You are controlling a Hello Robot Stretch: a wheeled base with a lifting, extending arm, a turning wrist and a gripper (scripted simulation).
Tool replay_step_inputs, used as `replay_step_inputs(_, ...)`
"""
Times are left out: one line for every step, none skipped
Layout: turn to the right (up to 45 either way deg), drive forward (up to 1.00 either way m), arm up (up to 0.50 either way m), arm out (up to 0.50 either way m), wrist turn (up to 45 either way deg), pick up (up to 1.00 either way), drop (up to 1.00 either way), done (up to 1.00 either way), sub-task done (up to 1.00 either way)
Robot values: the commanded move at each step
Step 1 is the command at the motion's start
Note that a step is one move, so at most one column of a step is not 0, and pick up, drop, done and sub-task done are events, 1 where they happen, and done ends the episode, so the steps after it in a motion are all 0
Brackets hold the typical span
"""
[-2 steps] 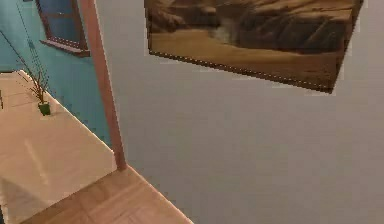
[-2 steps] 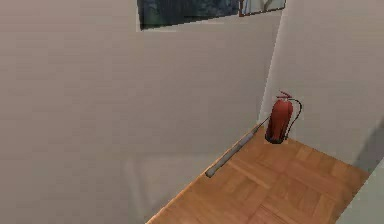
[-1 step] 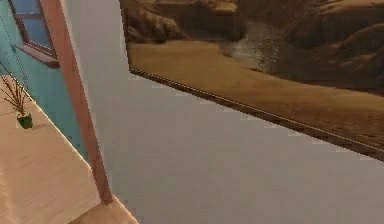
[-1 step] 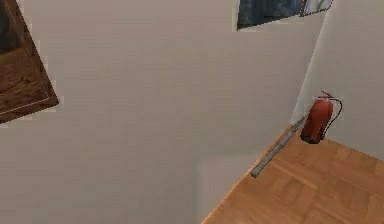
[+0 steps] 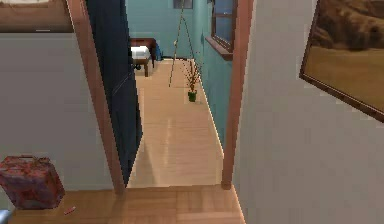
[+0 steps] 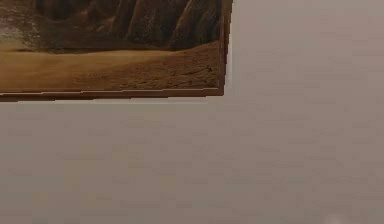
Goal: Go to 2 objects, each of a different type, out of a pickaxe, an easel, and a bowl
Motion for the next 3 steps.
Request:
replay_step_inputs(-6.0,0.0,0.0,0.0,0.0,0.0,0.0,0.0,0.0)
replay_step_inputs(0.0,1.0,0.0,0.0,0.0,0.0,0.0,0.0,0.0)
replay_step_inputs(0.0,1.0,0.0,0.0,0.0,0.0,0.0,0.0,0.0)
